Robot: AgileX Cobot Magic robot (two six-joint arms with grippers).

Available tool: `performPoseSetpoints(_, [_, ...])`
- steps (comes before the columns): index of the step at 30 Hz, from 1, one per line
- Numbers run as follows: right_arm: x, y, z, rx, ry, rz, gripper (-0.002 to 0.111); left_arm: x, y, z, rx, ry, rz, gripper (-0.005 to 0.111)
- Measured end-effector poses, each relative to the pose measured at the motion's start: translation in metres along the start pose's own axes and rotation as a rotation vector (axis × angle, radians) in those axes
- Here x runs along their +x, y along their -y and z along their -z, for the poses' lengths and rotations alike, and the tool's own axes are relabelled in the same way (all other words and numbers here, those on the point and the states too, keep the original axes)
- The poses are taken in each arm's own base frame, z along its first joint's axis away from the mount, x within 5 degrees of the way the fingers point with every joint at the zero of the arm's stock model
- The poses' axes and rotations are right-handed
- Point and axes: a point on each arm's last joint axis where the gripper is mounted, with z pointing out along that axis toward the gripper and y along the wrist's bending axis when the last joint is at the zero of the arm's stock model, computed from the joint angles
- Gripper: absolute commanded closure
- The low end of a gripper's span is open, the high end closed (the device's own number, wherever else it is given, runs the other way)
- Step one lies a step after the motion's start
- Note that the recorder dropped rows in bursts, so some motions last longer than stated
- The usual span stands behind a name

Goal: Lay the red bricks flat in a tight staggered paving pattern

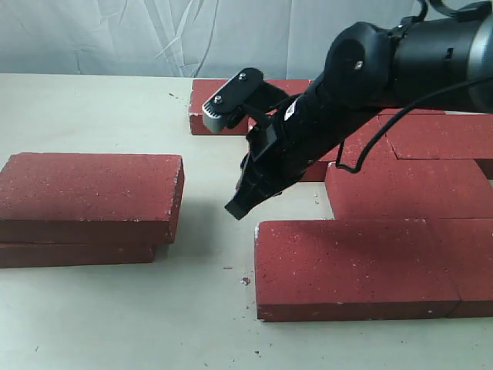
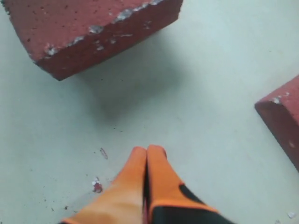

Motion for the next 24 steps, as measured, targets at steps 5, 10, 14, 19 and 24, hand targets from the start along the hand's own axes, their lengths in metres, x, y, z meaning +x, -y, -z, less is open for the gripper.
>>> performPoseSetpoints(5, [-0.009,-0.009,-0.026,-0.037,-0.042,0.036,0.109,0.007,-0.002,-0.017,0.040,0.011,0.060,0.107])
performPoseSetpoints(10, [-0.011,-0.004,-0.050,-0.040,-0.068,0.039,0.109,0.004,0.000,-0.029,0.083,0.047,0.096,0.107])
performPoseSetpoints(14, [-0.015,0.000,-0.063,-0.031,-0.065,0.036,0.109,-0.001,0.004,-0.044,0.103,0.033,0.100,0.107])
performPoseSetpoints(19, [-0.019,0.003,-0.073,-0.024,-0.037,0.011,0.109,-0.007,0.008,-0.062,0.116,-0.001,0.093,0.107])
performPoseSetpoints(24, [-0.022,-0.004,-0.077,-0.025,-0.025,0.024,0.109,-0.011,0.015,-0.073,0.182,-0.012,0.076,0.107])
